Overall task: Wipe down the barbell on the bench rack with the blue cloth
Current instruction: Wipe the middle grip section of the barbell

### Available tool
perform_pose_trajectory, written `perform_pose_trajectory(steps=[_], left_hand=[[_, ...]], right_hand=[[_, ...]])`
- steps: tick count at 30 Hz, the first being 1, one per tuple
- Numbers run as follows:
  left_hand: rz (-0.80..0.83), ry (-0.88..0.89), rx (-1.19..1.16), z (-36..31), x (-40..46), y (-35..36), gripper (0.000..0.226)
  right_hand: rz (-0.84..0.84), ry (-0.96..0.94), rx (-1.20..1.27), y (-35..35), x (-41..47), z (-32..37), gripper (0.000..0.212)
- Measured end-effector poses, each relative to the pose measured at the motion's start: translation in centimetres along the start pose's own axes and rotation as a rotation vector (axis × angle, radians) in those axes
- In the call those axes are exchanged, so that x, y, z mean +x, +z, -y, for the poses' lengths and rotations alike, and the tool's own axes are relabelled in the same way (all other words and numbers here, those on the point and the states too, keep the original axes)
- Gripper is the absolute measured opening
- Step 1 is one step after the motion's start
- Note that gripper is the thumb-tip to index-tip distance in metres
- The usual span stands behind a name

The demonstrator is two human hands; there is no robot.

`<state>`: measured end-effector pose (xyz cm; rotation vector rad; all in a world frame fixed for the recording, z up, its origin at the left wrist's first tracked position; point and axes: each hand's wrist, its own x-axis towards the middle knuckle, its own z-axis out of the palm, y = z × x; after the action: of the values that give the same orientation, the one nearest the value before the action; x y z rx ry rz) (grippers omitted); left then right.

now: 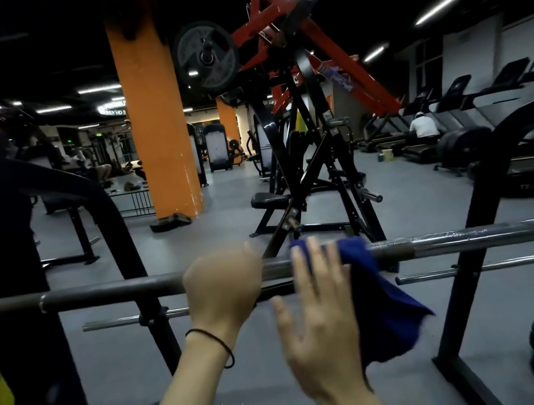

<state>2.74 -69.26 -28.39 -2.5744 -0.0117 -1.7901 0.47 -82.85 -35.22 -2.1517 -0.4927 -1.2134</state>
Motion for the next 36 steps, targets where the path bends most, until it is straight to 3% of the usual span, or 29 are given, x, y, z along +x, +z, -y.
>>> perform_pose_trajectory(steps=[3,5,9,12,14,17,21,24,28,30,34,36], left_hand=[[-0.042,0.01,-0.003,0.0,-0.5,0.0,0.047],[-0.049,0.026,-0.028,-0.1,-0.9,-0.1,0.044],[-0.049,0.027,-0.075,0.1,-1.0,0.0,0.041],[-0.039,0.023,-0.089,0.2,-0.7,0.2,0.044],[-0.05,0.046,-0.082,0.3,-0.5,0.1,0.042],[-0.061,0.064,-0.071,0.3,-0.5,-0.1,0.038],[-0.113,-0.018,-0.08,-0.1,-0.5,0.5,0.044],[-0.175,-0.041,-0.061,-0.3,-0.5,0.8,0.042],[-0.185,0.031,-0.042,-0.1,-1.0,1.0,0.041],[-0.16,0.095,-0.039,0.5,-1.7,1.0,0.042],[-0.111,0.094,-0.014,-0.3,-2.5,1.0,0.04],[-0.095,0.061,0.016,-1.7,-2.4,0.9,0.037]], right_hand=[[0.107,-0.22,-0.043,0.2,-0.5,0.2,0.064],[0.06,-0.255,-0.07,-0.6,-0.4,-1.9,0.058],[-0.149,-0.063,-0.07,-1.1,0.3,-3.6,0.053],[-0.144,0.053,0.062,1.0,0.8,0.0,0.06],[-0.031,-0.094,0.06,1.5,0.5,1.8,0.063],[0.056,-0.267,-0.024,-0.1,0.4,-0.8,0.056],[-0.054,-0.055,-0.037,-2.6,1.3,-4.7,0.054],[-0.051,0.086,0.02,-1.5,1.1,-2.0,0.061],[0.153,-0.213,-0.009,-0.8,0.2,-0.4,0.062],[0.122,-0.281,-0.054,-1.5,0.3,-2.6,0.056],[-0.081,0.02,0.023,-1.6,0.3,-3.9,0.057],[-0.066,0.098,0.126,-0.3,0.4,-1.1,0.062]])
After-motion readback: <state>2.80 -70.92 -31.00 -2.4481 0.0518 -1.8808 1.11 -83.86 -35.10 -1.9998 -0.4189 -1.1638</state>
